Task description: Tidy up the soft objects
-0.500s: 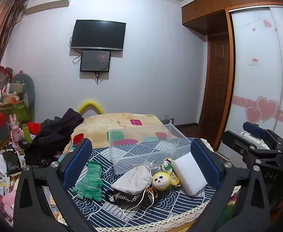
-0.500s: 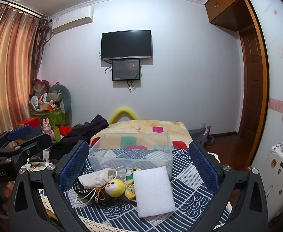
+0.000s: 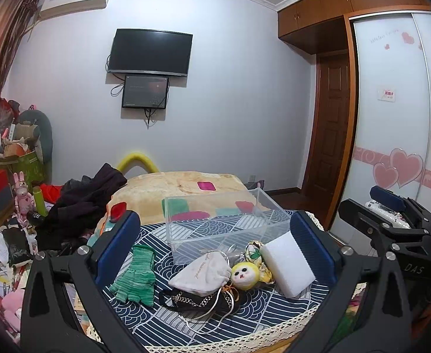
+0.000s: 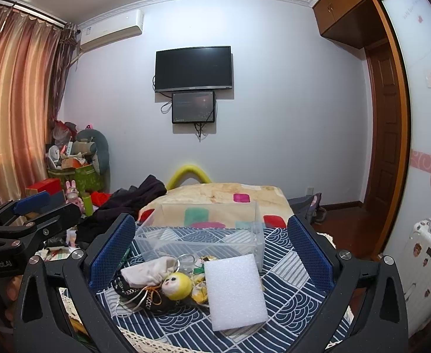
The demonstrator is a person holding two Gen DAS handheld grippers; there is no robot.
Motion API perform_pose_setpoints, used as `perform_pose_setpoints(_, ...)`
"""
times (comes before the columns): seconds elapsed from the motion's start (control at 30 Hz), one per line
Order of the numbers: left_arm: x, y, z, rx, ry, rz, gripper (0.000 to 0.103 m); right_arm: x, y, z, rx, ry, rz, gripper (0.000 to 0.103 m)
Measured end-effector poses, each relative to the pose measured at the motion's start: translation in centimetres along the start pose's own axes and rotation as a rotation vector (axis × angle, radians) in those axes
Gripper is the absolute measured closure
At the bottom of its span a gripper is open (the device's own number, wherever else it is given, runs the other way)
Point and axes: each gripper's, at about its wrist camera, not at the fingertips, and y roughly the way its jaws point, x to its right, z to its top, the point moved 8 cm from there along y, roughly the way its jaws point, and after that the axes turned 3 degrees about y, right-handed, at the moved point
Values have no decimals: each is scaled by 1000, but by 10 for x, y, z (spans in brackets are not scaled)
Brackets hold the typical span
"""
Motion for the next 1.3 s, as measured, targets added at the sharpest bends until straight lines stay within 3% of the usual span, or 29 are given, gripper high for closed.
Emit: perform_pose_setpoints(1.3,2,-4,-1,8,1,-13,0,-2,-7,5,15,4,7,0)
